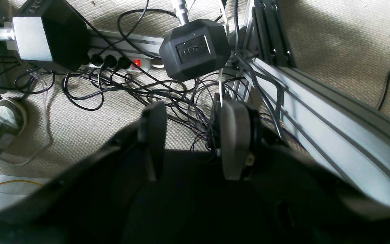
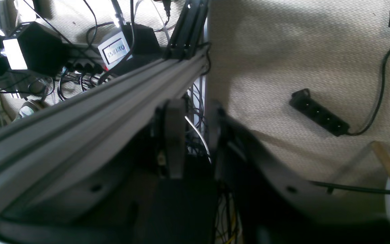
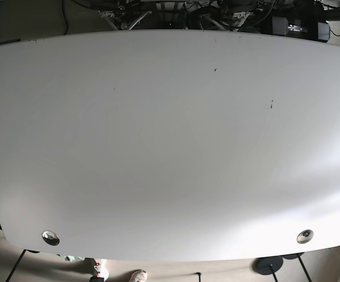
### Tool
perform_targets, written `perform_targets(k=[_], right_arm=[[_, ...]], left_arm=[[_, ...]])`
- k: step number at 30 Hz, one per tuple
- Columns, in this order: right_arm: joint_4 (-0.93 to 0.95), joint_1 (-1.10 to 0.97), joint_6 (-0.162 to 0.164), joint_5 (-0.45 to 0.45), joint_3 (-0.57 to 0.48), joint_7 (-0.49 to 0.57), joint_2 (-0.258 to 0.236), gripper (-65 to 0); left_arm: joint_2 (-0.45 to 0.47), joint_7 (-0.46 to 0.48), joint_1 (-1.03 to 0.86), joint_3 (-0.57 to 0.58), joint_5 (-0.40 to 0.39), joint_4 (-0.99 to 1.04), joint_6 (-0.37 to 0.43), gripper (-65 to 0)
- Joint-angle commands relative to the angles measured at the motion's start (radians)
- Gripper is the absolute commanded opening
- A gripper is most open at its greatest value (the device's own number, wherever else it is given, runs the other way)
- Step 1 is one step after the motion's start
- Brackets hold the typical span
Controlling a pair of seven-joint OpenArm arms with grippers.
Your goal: Fold the T-shirt properly
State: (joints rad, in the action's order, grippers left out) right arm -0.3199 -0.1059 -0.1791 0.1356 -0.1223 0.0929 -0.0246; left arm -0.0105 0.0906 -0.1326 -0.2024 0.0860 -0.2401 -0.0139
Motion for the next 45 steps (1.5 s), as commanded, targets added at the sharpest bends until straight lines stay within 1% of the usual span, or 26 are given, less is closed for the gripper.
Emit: perform_targets(k=[1,4,5,8,10,17,18,20,21,22,24,25,26,27,28,31,32,33,38,42,44,45], right_arm=[[-0.009,-0.004,-0.002,0.006,-0.001,0.015,-0.009,-53.0],[-0.009,-0.007,-0.004,0.004,-0.002,0.019,-0.010,-53.0],[0.001,-0.030,-0.001,-0.001,0.000,0.015,-0.016,-53.1],[-0.005,-0.051,-0.001,-0.001,0.002,0.032,-0.033,-53.1],[-0.005,-0.056,-0.001,-0.001,0.002,0.051,-0.036,-53.1],[-0.006,-0.079,0.002,0.003,0.003,0.051,-0.039,-53.3],[-0.006,-0.087,0.002,0.003,0.003,0.052,-0.039,-53.3],[-0.008,-0.107,0.002,0.003,0.003,0.064,-0.039,-53.4],[-0.008,-0.127,0.003,0.003,0.003,0.106,-0.039,-53.4],[-0.008,-0.140,0.011,0.003,0.003,0.130,-0.039,-53.4],[-0.008,-0.170,0.060,0.000,0.003,0.166,-0.039,-53.4],[-0.008,-0.185,0.072,0.000,0.003,0.189,-0.039,-53.4],[-0.029,-0.209,0.082,0.000,0.003,0.213,-0.041,-53.4],[-0.061,-0.234,0.083,0.000,0.003,0.216,-0.047,-53.4],[-0.103,-0.263,0.083,0.002,0.003,0.216,-0.056,-53.4],[-0.235,-0.355,0.085,0.003,0.003,0.216,-0.062,-53.4],[-0.279,-0.387,0.085,0.003,0.003,0.216,-0.076,-53.4],[-0.305,-0.410,0.085,0.003,0.003,0.216,-0.080,-53.4],[-0.551,-0.584,0.085,0.005,0.003,0.213,-0.110,-53.4],[-0.755,-0.700,0.086,0.005,0.005,0.163,-0.119,-53.4],[-0.862,-0.766,0.088,0.005,0.005,0.156,-0.136,-53.4],[-0.910,-0.794,0.099,0.005,0.005,0.152,-0.142,-53.4]], left_arm=[[0.006,0.000,-0.012,0.003,-0.003,-0.005,0.006,-40.1],[0.006,0.001,-0.014,0.004,-0.003,-0.004,0.006,-40.1],[0.014,-0.002,-0.012,0.005,-0.007,-0.002,0.007,-41.8],[0.037,0.001,-0.016,0.004,-0.010,-0.002,0.007,-41.8],[0.043,0.001,-0.028,0.004,-0.010,-0.006,0.005,-41.8],[0.039,0.002,-0.051,0.004,-0.012,-0.009,0.005,-41.8],[0.039,0.010,-0.063,0.004,-0.012,-0.020,0.005,-41.8],[0.034,0.061,-0.100,0.004,-0.012,-0.043,0.005,-41.8],[0.033,0.100,-0.128,0.004,-0.012,-0.060,0.005,-41.8],[0.028,0.122,-0.146,0.004,-0.012,-0.069,0.005,-41.8],[0.020,0.160,-0.184,0.004,-0.012,-0.109,0.005,-41.8],[0.020,0.166,-0.210,0.004,-0.012,-0.140,0.005,-41.8],[0.019,0.168,-0.246,0.004,-0.012,-0.199,0.005,-41.8],[0.019,0.166,-0.272,0.004,-0.012,-0.244,0.005,-41.8],[0.019,0.166,-0.302,0.004,-0.012,-0.287,0.005,-41.8],[0.019,0.166,-0.385,0.004,-0.012,-0.417,0.005,-41.8],[0.019,0.166,-0.414,0.004,-0.012,-0.463,0.005,-41.8],[0.019,0.166,-0.439,0.004,-0.012,-0.493,0.005,-41.8],[0.017,0.165,-0.602,0.007,-0.012,-0.720,0.005,-41.8],[-0.007,0.165,-0.718,0.007,-0.012,-0.908,0.005,-41.8],[-0.007,0.165,-0.792,0.008,-0.012,-1.013,0.005,-41.8],[-0.009,0.163,-0.821,0.010,-0.012,-1.059,0.005,-41.8]])
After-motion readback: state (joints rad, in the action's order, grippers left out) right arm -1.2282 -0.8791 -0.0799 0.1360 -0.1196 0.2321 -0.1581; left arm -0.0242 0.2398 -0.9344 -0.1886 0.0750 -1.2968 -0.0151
